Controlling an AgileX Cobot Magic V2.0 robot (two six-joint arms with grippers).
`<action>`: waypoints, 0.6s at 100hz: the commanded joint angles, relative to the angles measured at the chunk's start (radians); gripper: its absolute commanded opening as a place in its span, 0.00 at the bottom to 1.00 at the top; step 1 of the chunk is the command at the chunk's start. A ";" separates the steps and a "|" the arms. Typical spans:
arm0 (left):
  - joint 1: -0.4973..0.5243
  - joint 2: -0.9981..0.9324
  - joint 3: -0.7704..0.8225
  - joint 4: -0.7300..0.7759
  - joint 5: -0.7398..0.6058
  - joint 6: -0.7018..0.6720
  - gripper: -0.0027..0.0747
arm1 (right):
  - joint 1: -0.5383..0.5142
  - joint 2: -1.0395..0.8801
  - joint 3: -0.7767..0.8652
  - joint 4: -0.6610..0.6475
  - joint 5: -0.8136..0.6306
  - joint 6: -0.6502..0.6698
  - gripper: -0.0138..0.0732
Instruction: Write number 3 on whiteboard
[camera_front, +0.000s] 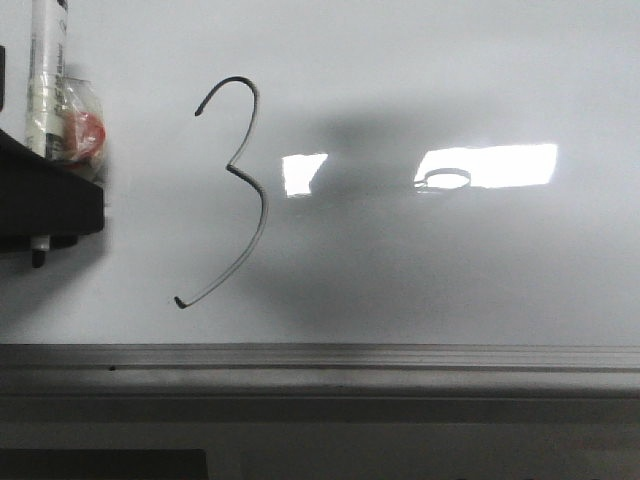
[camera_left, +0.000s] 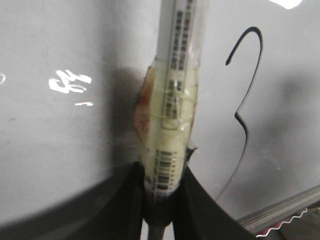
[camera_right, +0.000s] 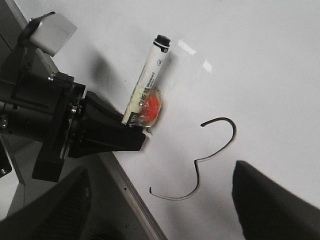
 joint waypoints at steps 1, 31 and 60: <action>0.026 0.000 -0.029 -0.007 -0.028 0.005 0.01 | -0.007 -0.027 -0.025 -0.008 -0.074 -0.005 0.76; 0.026 0.000 -0.031 -0.029 -0.034 0.007 0.54 | -0.007 -0.027 -0.025 -0.003 -0.074 -0.005 0.76; 0.026 -0.098 -0.031 -0.003 -0.026 0.013 0.56 | -0.007 -0.032 -0.025 -0.003 -0.062 -0.005 0.76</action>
